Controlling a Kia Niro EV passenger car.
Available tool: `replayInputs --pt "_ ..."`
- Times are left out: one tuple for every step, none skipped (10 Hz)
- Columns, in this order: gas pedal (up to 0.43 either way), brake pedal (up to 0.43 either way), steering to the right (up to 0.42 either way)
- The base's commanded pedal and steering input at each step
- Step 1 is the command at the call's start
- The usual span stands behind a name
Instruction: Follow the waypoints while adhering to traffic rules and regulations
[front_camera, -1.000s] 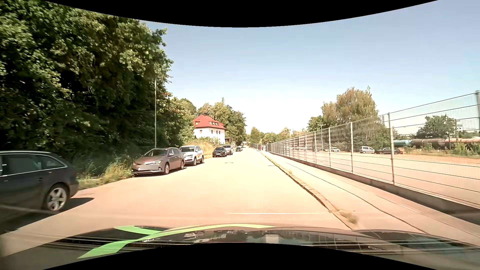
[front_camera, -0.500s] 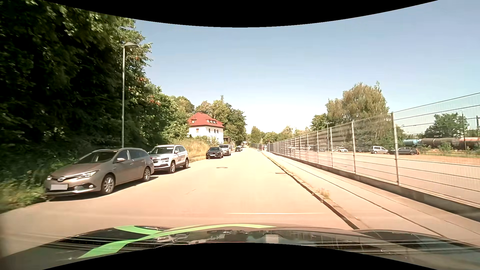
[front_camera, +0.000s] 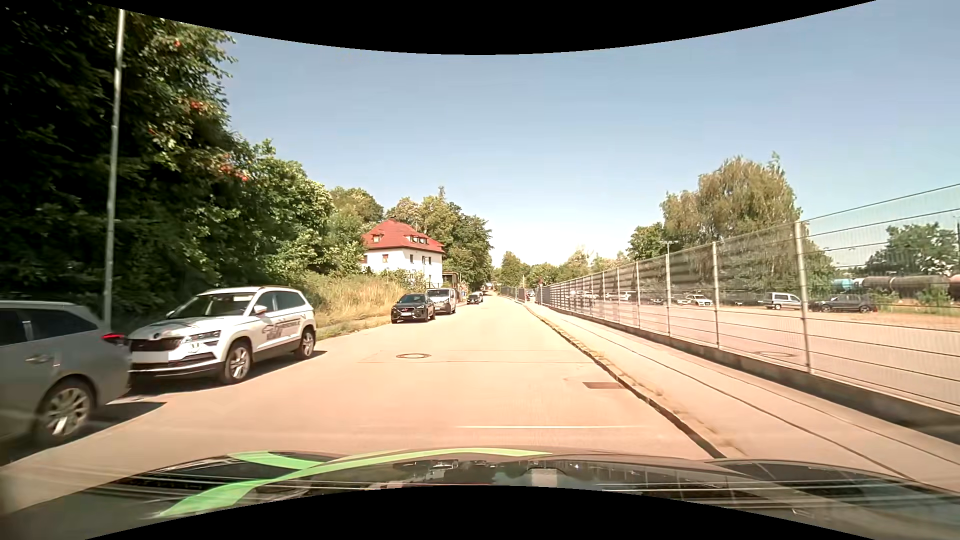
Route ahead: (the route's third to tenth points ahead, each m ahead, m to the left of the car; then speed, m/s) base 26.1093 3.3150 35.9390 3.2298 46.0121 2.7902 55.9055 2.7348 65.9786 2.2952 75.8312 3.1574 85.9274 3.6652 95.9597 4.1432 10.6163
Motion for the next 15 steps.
replayInputs --pt "0.169 0.000 0.000" --pt "0.169 0.000 0.000" --pt "0.169 0.000 0.000" --pt "0.169 0.000 0.000" --pt "0.169 0.000 0.000" --pt "0.157 0.000 0.000" --pt "0.138 0.000 0.000" --pt "0.118 0.000 0.000" --pt "0.087 0.000 0.000" --pt "0.087 0.000 0.000" --pt "0.087 0.000 0.000" --pt "0.087 0.000 0.000" --pt "0.087 0.000 0.000" --pt "0.087 0.000 0.000" --pt "0.087 0.000 0.000"
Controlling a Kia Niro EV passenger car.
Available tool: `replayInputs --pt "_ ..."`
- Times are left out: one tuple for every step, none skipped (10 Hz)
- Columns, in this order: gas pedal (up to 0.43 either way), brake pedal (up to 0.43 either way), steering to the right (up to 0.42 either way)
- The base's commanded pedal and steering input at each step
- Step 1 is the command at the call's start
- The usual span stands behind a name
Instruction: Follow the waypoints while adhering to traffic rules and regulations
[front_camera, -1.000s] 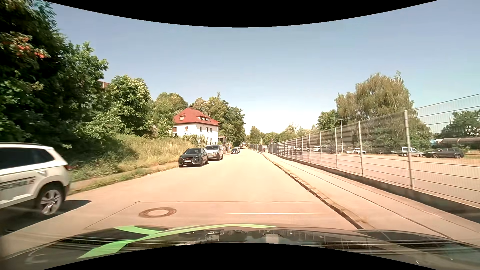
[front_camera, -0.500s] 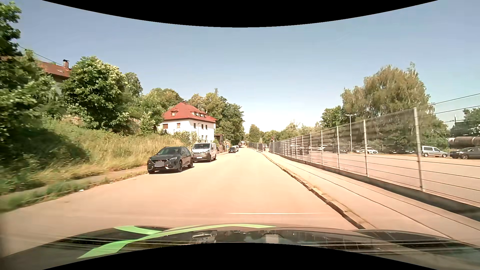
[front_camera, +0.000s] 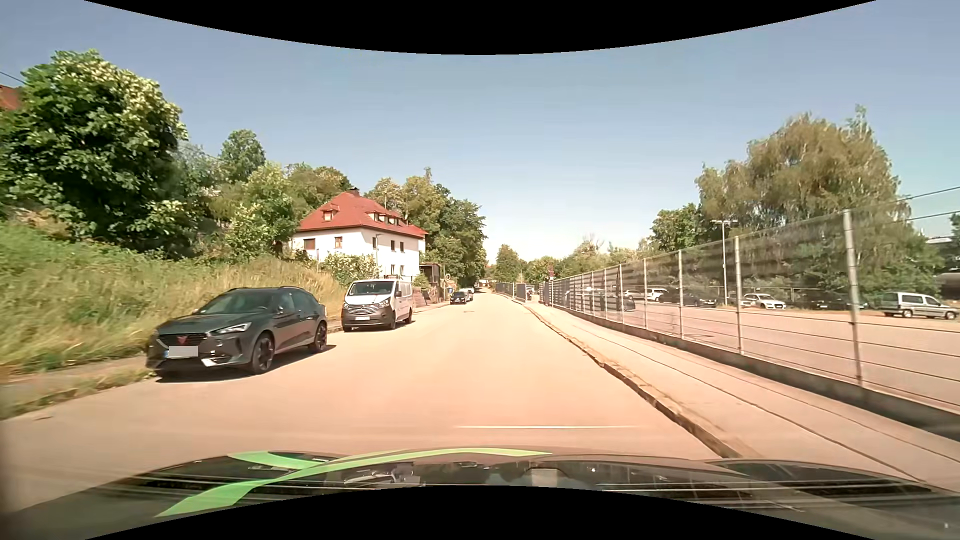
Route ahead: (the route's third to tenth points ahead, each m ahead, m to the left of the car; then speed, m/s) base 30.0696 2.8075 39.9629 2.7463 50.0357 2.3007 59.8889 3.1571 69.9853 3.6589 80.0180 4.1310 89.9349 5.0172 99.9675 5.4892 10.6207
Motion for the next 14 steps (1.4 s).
replayInputs --pt "0.087 0.000 0.000" --pt "0.087 0.000 -0.002" --pt "0.087 0.000 -0.005" --pt "0.098 0.000 -0.009" --pt "0.110 0.000 -0.010" --pt "0.130 0.000 -0.007" --pt "0.130 0.000 -0.008" --pt "0.130 0.000 -0.007" --pt "0.130 0.000 -0.006" --pt "0.130 0.000 -0.006" --pt "0.130 0.000 -0.006" --pt "0.130 0.000 -0.006" --pt "0.138 0.000 -0.006" --pt "0.138 0.000 -0.006"
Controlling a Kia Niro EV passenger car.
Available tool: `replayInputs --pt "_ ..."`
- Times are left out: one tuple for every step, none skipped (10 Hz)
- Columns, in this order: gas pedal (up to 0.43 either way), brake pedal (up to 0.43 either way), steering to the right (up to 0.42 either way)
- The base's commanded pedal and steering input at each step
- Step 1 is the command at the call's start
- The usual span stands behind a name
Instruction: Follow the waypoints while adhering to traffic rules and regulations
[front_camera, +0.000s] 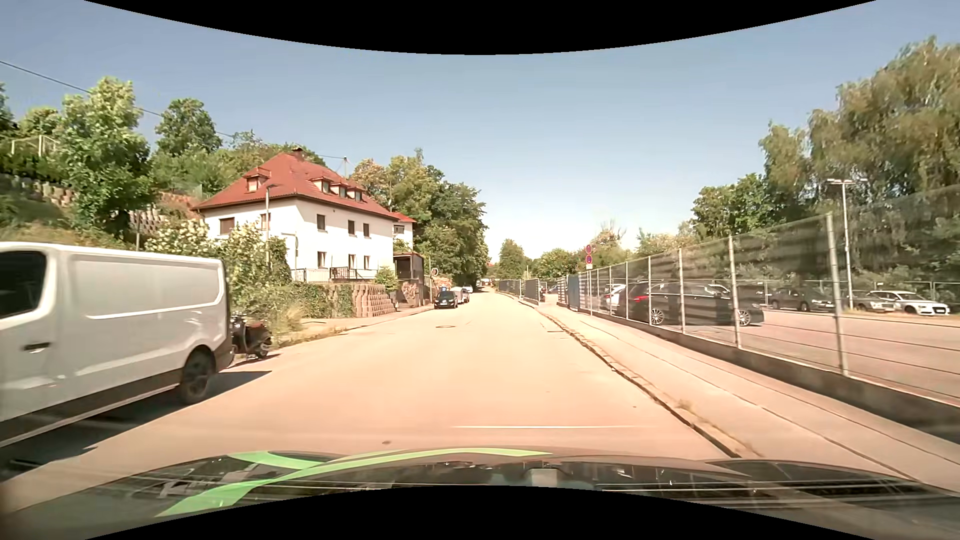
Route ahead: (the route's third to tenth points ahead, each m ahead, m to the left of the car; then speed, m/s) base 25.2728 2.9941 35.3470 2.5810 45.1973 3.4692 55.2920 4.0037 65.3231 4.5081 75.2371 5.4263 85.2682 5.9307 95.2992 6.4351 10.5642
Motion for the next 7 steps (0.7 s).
replayInputs --pt "0.138 0.000 -0.006" --pt "0.138 0.000 -0.006" --pt "0.138 0.000 -0.006" --pt "0.138 0.000 -0.005" --pt "0.138 0.000 -0.005" --pt "0.138 0.000 -0.003" --pt "0.138 0.000 -0.002"
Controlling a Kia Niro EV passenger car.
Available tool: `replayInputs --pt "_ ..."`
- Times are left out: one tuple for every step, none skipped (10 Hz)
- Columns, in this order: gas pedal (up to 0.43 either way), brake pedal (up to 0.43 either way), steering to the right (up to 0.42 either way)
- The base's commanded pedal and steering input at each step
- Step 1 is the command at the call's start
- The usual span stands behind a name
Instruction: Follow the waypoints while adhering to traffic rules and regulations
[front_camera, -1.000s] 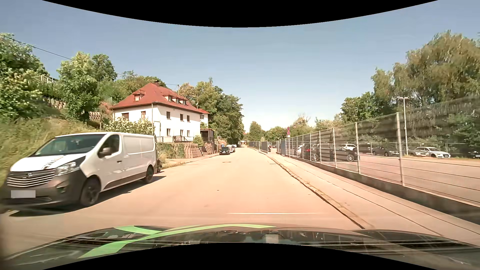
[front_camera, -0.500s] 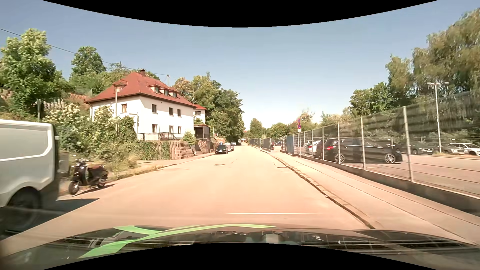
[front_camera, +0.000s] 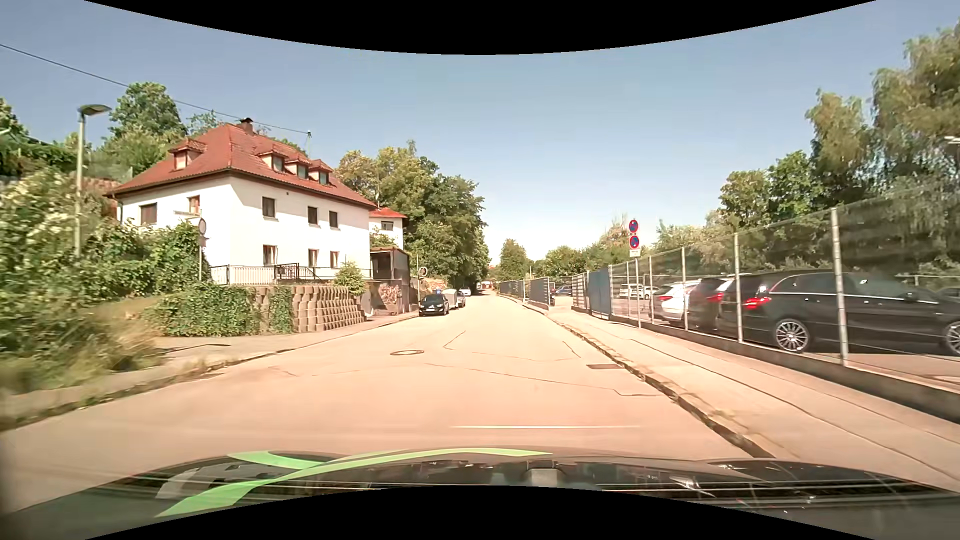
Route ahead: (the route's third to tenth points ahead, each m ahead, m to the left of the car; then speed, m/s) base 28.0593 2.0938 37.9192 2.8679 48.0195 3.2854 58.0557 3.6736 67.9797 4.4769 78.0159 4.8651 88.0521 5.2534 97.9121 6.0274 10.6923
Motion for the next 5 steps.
replayInputs --pt "0.138 0.000 -0.002" --pt "0.138 0.000 -0.002" --pt "0.138 0.000 -0.002" --pt "0.138 0.000 -0.002" --pt "0.138 0.000 -0.002"
